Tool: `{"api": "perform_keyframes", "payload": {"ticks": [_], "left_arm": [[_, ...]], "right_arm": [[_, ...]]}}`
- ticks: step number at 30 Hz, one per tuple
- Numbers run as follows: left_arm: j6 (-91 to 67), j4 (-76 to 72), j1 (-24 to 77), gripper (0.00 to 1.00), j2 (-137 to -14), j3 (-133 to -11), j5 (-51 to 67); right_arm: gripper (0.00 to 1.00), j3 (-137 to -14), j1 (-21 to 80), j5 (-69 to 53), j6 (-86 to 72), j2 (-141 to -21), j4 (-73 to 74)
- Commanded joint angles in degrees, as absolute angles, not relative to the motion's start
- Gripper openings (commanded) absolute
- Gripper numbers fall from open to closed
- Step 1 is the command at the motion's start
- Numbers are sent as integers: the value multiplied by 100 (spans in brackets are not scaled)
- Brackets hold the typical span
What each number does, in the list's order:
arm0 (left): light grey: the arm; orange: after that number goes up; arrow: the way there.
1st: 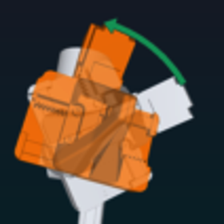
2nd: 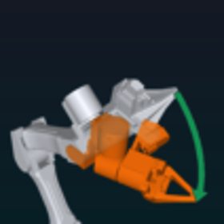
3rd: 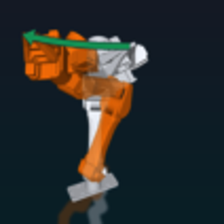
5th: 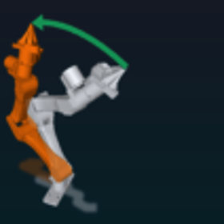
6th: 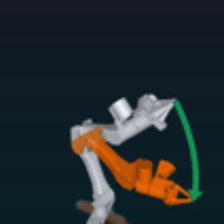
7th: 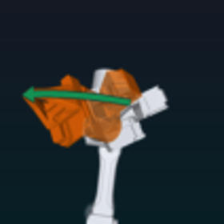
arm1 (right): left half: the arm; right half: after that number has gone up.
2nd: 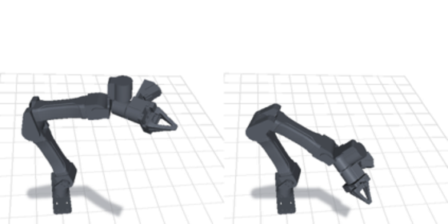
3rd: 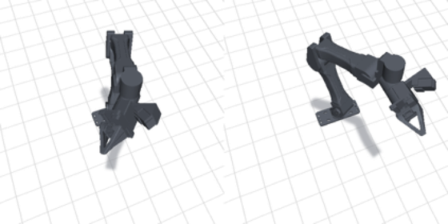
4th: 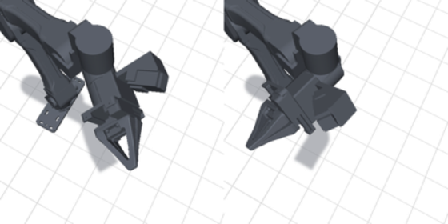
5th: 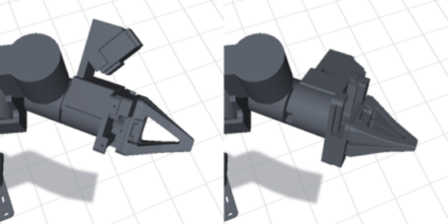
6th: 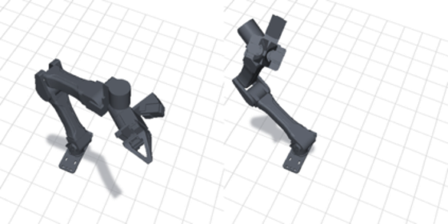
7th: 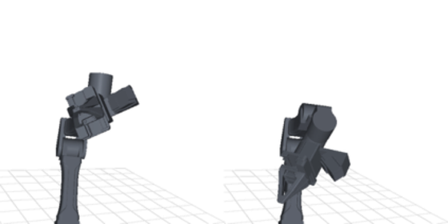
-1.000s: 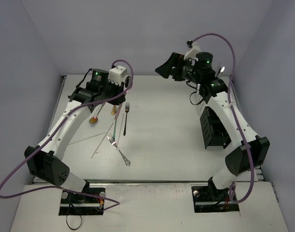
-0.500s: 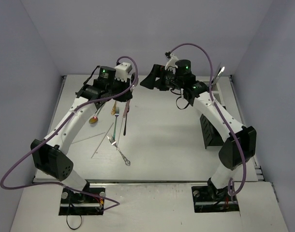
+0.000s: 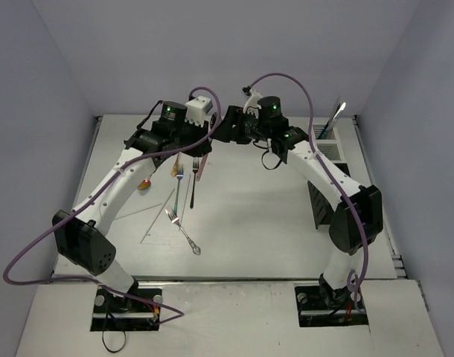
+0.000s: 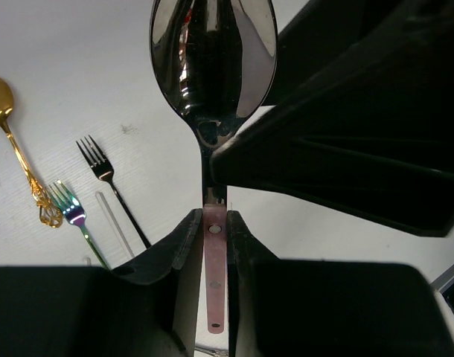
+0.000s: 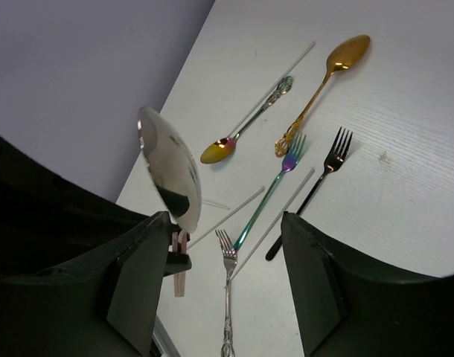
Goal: Sort the eating utensils into containers
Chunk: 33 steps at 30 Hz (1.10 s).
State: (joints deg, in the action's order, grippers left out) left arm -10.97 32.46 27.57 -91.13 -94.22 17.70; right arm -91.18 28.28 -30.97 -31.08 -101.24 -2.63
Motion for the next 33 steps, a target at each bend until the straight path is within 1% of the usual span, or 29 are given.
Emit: {"api": "perform_keyframes", "payload": {"ticks": [1, 3, 6, 9, 13, 14, 15, 17, 18, 19, 20, 21, 22, 25, 26, 27, 29, 31, 33], "left_arm": [[-1065, 2734, 2874, 0, -9012, -9828, 1828], [-1079, 2727, 2874, 0, -9033, -9848, 1854], [-1100, 2716, 2883, 0, -9054, -9890, 1891], [-1107, 2707, 2888, 0, -9081, -9925, 1920], [-1070, 2707, 2892, 0, -9127, -9971, 1951], [-1058, 2712, 2892, 0, -9137, -9986, 1956], [-1041, 2720, 2892, 6, -9141, -9995, 1972], [-994, 2736, 2892, 26, -9135, -9994, 2009], [-975, 2743, 2890, 37, -9114, -9971, 2021], [-968, 2750, 2884, 54, -9069, -9945, 2021], [-939, 2772, 2883, 56, -9062, -9940, 2021], [-877, 2804, 2883, 68, -8967, -9900, 2035], [-825, 2820, 2875, 73, -8890, -9847, 2063], [-642, 2859, 2845, 82, -8629, -9606, 2118], [-593, 2873, 2831, 82, -8566, -9550, 2118], [-589, 2874, 2814, 82, -8505, -9481, 2118], [-571, 2924, 2746, 83, -8350, -9250, 2109], [-563, 2927, 2691, 84, -8187, -9100, 2007], [-497, 2980, 2660, 88, -8122, -9002, 1825]], "right_arm": [[55, -9479, 2875, -3253, -3227, -10157, -782], [51, -9520, 2902, -3267, -3247, -10219, -802], [40, -9535, 2902, -3316, -3261, -10257, -865], [27, -9500, 2915, -3364, -3266, -10251, -927], [2, -9437, 2918, -3404, -3280, -10195, -997], [0, -9425, 2913, -3401, -3273, -10181, -1002], [0, -9413, 2898, -3401, -3260, -10154, -1002], [0, -9382, 2858, -3401, -3232, -10082, -1005], [0, -9364, 2822, -3401, -3223, -10053, -1009], [0, -9338, 2738, -3401, -3210, -10001, -1003], [0, -9334, 2725, -3401, -3208, -9993, -995], [0, -9307, 2589, -3422, -3181, -9919, -986], [0, -9299, 2428, -3444, -3149, -9869, -980], [0, -9343, 1691, -3506, -2990, -9774, -947], [0, -9391, 1374, -3547, -2860, -9733, -933], [0, -9443, 1345, -3551, -2848, -9698, -916], [0, -9597, 535, -3548, -2457, -9622, -800], [0, -9753, 34, -3577, -2228, -9581, -680], [0, -9883, -675, -3580, -1931, -9547, -435]]}}
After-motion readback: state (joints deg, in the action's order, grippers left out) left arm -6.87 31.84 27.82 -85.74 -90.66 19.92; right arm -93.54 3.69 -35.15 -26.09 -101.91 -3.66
